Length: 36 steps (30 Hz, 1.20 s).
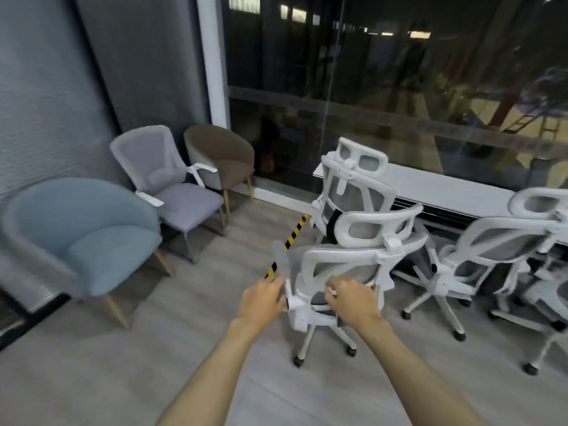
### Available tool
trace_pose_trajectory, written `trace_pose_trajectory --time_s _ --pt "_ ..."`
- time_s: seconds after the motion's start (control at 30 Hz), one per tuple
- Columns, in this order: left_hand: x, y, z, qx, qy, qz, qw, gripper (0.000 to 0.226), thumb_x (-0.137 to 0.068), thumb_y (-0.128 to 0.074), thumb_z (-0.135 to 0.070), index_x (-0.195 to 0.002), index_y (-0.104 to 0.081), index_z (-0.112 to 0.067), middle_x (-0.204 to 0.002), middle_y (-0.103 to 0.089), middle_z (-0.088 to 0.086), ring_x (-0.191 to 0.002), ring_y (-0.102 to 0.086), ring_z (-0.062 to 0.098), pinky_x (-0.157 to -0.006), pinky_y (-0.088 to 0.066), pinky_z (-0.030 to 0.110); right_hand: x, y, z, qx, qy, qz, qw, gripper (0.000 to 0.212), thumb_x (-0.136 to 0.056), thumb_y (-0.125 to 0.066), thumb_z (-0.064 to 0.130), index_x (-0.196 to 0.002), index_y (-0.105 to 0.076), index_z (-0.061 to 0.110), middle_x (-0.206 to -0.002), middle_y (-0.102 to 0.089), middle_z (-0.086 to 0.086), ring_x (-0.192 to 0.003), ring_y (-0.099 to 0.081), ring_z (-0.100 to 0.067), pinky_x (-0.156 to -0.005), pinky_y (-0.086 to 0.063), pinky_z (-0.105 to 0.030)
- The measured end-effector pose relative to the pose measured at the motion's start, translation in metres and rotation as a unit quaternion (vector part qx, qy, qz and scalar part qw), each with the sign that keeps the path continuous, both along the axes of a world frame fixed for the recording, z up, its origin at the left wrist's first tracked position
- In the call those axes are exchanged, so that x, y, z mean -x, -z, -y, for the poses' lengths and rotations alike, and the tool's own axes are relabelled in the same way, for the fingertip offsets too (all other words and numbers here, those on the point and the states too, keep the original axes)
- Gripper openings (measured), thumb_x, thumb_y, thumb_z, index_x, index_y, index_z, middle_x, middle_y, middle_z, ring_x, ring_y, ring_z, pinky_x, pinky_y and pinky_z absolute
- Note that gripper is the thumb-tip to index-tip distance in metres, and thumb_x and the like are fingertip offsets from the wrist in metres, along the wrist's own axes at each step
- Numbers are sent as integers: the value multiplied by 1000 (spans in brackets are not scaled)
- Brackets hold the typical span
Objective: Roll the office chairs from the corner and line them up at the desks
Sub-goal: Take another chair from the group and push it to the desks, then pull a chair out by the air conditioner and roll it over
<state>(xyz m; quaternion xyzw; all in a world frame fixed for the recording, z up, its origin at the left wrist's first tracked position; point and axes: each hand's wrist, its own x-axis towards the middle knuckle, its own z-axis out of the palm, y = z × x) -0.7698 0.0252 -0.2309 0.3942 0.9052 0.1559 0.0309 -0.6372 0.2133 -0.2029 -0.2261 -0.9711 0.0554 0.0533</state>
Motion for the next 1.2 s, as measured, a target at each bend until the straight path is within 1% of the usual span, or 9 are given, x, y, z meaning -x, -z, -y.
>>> trace_pose_trajectory --time_s 0.13,0.27,0.3,0.37,0.43,0.6,0.73,0.93,1.2 --pt "-41 -8 84 37 -77 -25 996 26 -102 -46 -32 -123 -56 -21 -120 -65 1 -109 -62 27 -76 -51 38 -5 2 58 0 -104 -9 995 26 -100 -45 37 -106 -64 19 -102 -69 -3 -89 -67 -28 -67 -51 -35" --pt "-97 -8 190 54 -184 -15 981 32 -103 -45 -34 -130 -58 -23 -126 -64 1 -112 -62 28 -81 -49 37 -18 0 148 -3 -206 8 978 27 -100 -46 35 -94 -65 17 -86 -67 -2 -77 -65 -24 -61 -52 -37" --pt "-119 -10 225 55 -226 9 973 33 -102 -46 -34 -132 -58 -24 -128 -64 1 -114 -62 28 -84 -49 37 -25 1 180 -9 -240 22 970 27 -99 -47 34 -94 -66 16 -86 -67 -2 -78 -65 -25 -63 -53 -38" --pt "-132 -8 250 39 -251 18 967 34 -101 -49 -34 -133 -58 -26 -130 -64 0 -117 -61 27 -90 -49 38 -27 5 206 -6 -256 23 966 26 -98 -48 34 -97 -67 18 -91 -70 -2 -85 -67 -27 -67 -54 -37" --pt "-162 -12 310 40 -298 26 953 33 -100 -50 -34 -131 -58 -27 -129 -63 0 -117 -61 27 -90 -49 40 -35 0 265 -8 -320 20 947 25 -99 -47 35 -103 -67 20 -97 -71 0 -91 -68 -26 -68 -49 -36" --pt "-249 -6 468 36 -428 23 903 29 -99 -51 -35 -125 -61 -26 -126 -65 -1 -115 -62 25 -86 -49 38 -64 -4 421 4 -460 -8 888 29 -101 -49 38 -119 -68 24 -104 -74 1 -93 -69 -24 -67 -48 -36" --pt "-316 -5 588 25 -510 25 859 29 -99 -52 -35 -125 -61 -25 -124 -65 -1 -115 -62 25 -86 -49 37 -94 3 554 44 -518 -1 854 27 -97 -54 38 -115 -68 25 -109 -73 4 -96 -68 -23 -73 -51 -35" --pt "-423 4 782 -12 -626 28 779 23 -96 -53 -34 -114 -64 -26 -113 -67 -2 -107 -64 25 -80 -51 36 -154 14 779 39 -602 28 797 25 -94 -53 37 -110 -70 28 -109 -73 6 -100 -68 -23 -78 -51 -32" --pt "-552 6 982 2 -715 39 698 24 -97 -52 -35 -117 -64 -26 -122 -66 0 -110 -64 27 -83 -50 37 -234 17 1026 52 -676 65 732 28 -92 -51 38 -110 -70 28 -111 -74 3 -103 -69 -27 -83 -56 -36"
